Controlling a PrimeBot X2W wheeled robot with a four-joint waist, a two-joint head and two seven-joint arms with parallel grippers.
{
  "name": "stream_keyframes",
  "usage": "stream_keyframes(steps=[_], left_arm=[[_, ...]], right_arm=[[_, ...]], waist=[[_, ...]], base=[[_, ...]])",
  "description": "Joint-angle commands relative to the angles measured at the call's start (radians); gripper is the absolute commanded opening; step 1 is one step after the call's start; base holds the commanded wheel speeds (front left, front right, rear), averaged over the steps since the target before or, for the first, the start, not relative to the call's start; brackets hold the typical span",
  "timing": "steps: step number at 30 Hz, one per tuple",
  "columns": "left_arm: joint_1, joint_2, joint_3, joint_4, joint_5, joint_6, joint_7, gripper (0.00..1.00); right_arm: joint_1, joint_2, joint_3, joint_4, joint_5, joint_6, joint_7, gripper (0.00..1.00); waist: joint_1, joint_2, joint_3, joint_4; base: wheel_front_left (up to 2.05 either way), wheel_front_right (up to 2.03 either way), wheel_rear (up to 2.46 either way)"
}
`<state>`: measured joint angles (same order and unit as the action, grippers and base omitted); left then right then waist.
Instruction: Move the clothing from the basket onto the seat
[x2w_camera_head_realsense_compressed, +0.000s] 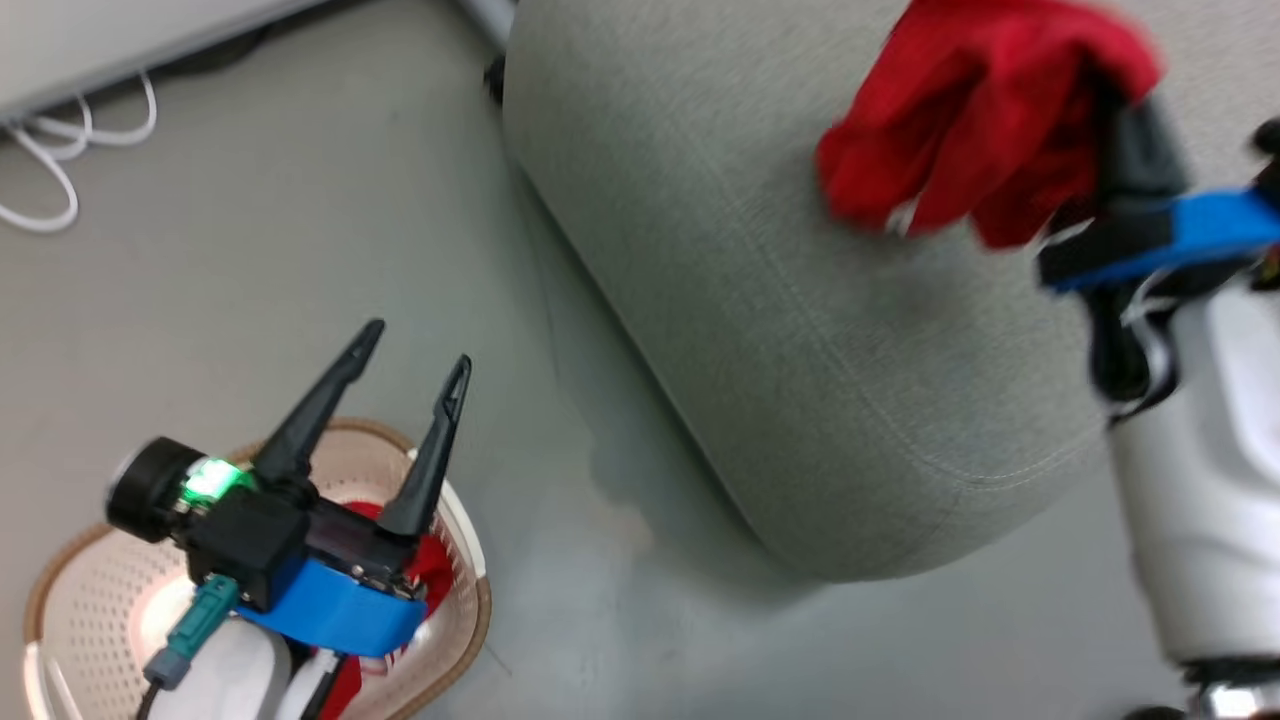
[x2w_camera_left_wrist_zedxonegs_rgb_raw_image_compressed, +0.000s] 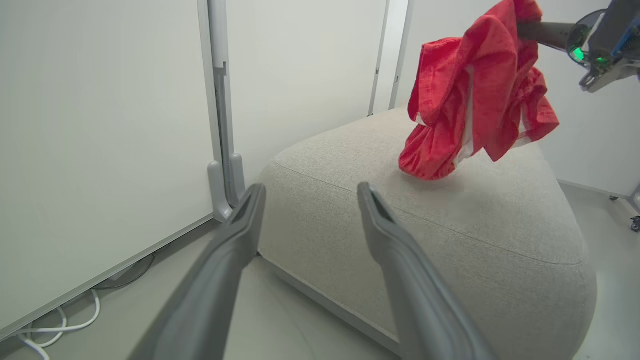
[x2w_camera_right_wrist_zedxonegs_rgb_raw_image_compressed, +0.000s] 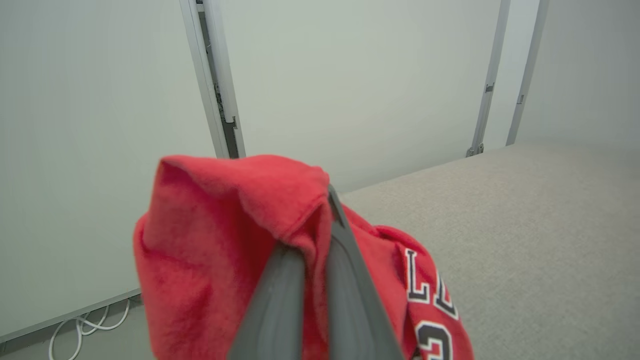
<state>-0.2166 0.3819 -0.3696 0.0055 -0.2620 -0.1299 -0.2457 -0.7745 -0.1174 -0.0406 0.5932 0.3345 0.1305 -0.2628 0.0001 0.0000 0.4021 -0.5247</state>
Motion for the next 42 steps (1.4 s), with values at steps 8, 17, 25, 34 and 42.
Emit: stream_keyframes(steps=[8,17,25,34,42], left_arm=[[-0.035,0.115,0.068,-0.208,0.025,0.021,0.078,1.00],[-0.008,0.170,0.115,-0.341,0.020,0.043,0.129,1.00],[0.004,0.171,0.115,-0.346,0.014,0.052,0.123,1.00],[-0.030,0.111,0.064,-0.241,-0.015,0.040,0.054,1.00],[-0.059,-0.022,0.001,-0.035,-0.058,0.025,-0.014,1.00]], right_arm=[[-0.225,-0.131,-0.148,0.095,0.019,0.000,-0.003,0.00],[-0.278,-0.126,-0.254,0.200,-0.039,0.000,-0.002,0.00],[-0.281,-0.124,-0.265,0.292,-0.082,0.000,-0.002,0.02],[-0.220,-0.152,-0.219,0.339,-0.131,0.000,-0.002,1.00],[-0.066,-0.217,-0.121,0.284,-0.162,0.000,-0.002,1.00]], waist=[[-0.0001,0.0000,0.267,0.083],[-0.0001,0.0000,0.382,0.097],[-0.0001,0.0000,0.385,0.105],[-0.0001,0.0000,0.288,0.136],[-0.0001,0.0000,0.080,0.223]], base=[[0.00,0.00,0.00],[0.00,0.00,0.00],[0.00,0.00,0.00],[0.00,0.00,0.00],[0.00,0.00,0.00]])
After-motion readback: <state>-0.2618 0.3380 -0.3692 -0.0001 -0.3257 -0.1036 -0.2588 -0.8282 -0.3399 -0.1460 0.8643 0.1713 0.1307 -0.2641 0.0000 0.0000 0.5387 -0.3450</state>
